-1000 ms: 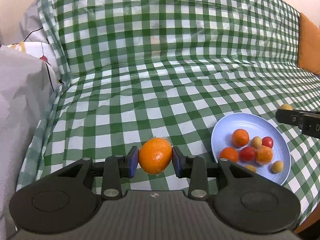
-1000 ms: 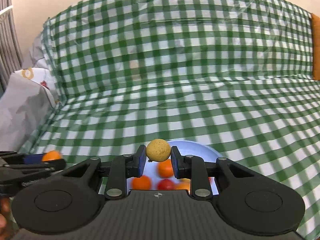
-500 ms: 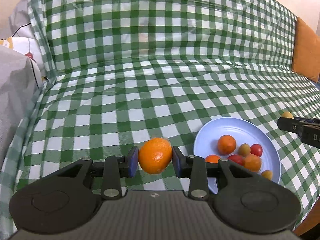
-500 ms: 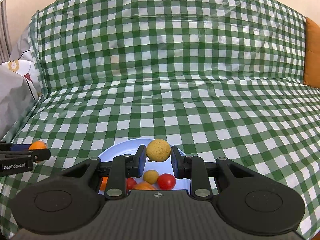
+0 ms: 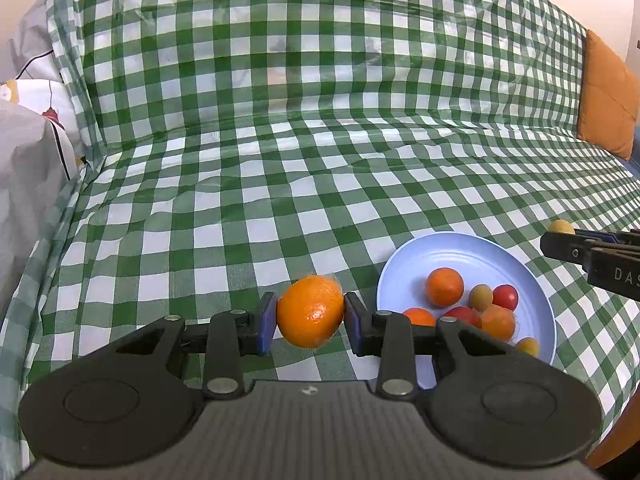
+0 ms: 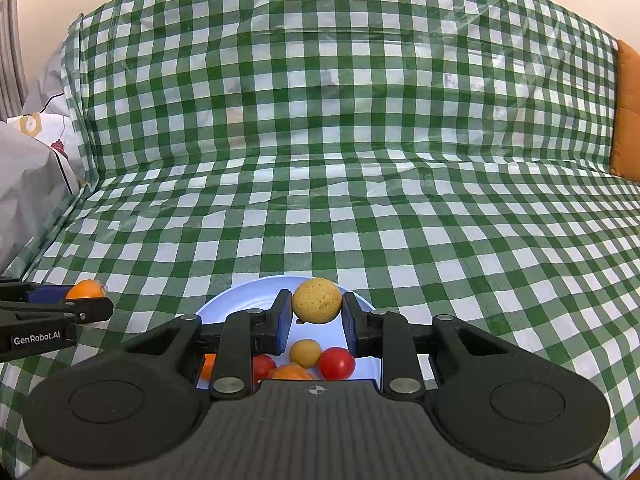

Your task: Organize fruits

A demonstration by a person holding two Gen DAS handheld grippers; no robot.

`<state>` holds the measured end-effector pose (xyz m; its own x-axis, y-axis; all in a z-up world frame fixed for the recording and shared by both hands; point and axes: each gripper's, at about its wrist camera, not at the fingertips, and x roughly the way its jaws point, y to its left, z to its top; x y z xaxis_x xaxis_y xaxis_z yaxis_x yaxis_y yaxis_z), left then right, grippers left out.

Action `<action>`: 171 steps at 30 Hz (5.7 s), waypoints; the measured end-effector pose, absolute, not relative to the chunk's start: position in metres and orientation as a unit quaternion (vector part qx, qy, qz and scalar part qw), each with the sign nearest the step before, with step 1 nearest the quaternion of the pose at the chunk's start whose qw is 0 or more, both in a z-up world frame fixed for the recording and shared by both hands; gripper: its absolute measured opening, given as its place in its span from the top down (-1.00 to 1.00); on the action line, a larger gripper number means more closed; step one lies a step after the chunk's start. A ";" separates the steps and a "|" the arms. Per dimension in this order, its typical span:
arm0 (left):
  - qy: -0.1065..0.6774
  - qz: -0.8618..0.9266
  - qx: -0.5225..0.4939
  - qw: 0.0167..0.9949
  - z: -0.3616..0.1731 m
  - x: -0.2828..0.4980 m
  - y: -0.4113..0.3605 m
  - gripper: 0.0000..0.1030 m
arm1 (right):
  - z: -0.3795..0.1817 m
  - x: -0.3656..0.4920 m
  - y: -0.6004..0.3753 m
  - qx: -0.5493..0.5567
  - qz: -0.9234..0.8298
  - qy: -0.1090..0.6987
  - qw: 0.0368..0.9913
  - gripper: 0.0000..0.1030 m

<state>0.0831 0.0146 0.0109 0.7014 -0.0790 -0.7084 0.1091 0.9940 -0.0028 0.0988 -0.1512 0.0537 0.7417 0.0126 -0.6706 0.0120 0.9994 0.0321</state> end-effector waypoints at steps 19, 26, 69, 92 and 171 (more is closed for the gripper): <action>0.378 -0.061 0.018 0.924 0.011 0.084 0.010 0.23 | 0.053 0.099 -0.153 0.011 0.000 0.361 0.933 0.46; 0.370 -0.083 0.013 0.925 0.011 0.088 0.001 0.24 | 0.048 0.105 -0.163 0.022 -0.022 0.383 0.923 0.46; 0.335 -0.169 0.045 0.926 0.019 0.052 -0.042 -0.40 | 0.061 0.095 -0.179 0.027 -0.030 0.367 0.929 -0.78; 0.409 -0.062 -0.013 0.910 0.022 -0.002 -0.017 -0.99 | 0.070 0.007 -0.191 0.025 -0.050 0.376 0.925 -0.99; 0.443 -0.073 -0.009 0.893 0.006 0.012 -0.034 -0.99 | 0.047 0.031 -0.175 -0.051 -0.024 0.408 0.911 -0.99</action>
